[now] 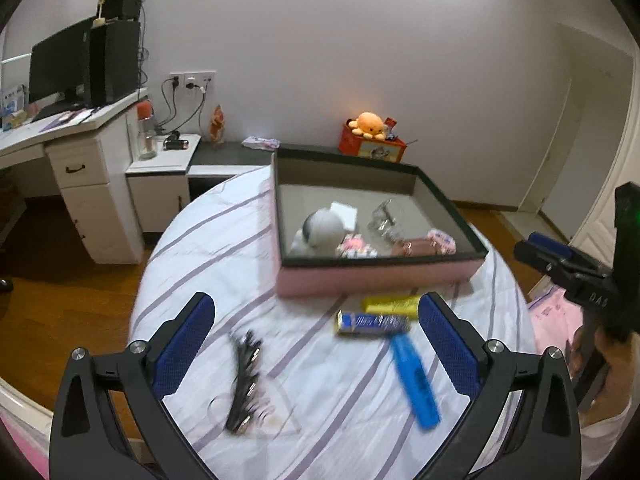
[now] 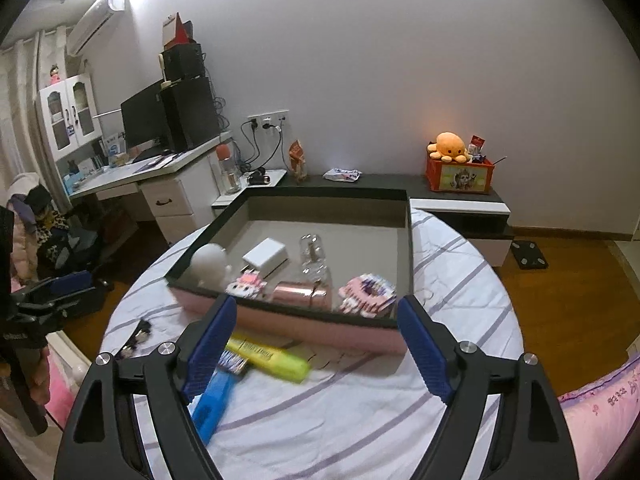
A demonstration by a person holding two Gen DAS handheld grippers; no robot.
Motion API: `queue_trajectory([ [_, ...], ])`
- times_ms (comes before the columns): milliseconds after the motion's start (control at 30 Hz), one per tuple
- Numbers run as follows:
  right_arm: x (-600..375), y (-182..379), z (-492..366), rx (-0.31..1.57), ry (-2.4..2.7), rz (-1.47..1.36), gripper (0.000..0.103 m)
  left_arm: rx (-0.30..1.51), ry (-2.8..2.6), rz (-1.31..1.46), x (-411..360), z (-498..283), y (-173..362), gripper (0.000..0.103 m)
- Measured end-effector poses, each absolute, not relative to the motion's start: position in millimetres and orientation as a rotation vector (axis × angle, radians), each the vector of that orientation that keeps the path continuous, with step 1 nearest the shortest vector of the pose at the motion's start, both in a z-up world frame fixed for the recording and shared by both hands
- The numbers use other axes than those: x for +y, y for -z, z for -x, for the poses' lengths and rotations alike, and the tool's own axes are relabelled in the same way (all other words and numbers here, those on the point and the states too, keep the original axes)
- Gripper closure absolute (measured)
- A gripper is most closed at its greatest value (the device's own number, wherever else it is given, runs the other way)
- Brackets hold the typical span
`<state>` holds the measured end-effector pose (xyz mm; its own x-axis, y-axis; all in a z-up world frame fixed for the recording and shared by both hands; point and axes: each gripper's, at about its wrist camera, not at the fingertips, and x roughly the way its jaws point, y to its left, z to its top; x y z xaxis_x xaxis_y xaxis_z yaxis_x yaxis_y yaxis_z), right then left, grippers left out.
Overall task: Organize rigid objects
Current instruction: 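Open both grippers and lift them away from the box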
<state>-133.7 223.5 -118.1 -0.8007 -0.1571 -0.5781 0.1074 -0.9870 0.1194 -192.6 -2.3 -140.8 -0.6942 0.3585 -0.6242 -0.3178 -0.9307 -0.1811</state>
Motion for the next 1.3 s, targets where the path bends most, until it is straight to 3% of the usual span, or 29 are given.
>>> queue_trajectory([
  [733,172.2,160.5,100.5,-0.057,2.762,-1.092,0.019,-0.014,-2.573,1.071,-27.2,152.9,170.9,0.000],
  [1300,199.7,181.5,120.2,-0.133,2.777,-1.183,0.019,0.114,-2.530,1.127,-5.3,196.2,178.5,0.000],
])
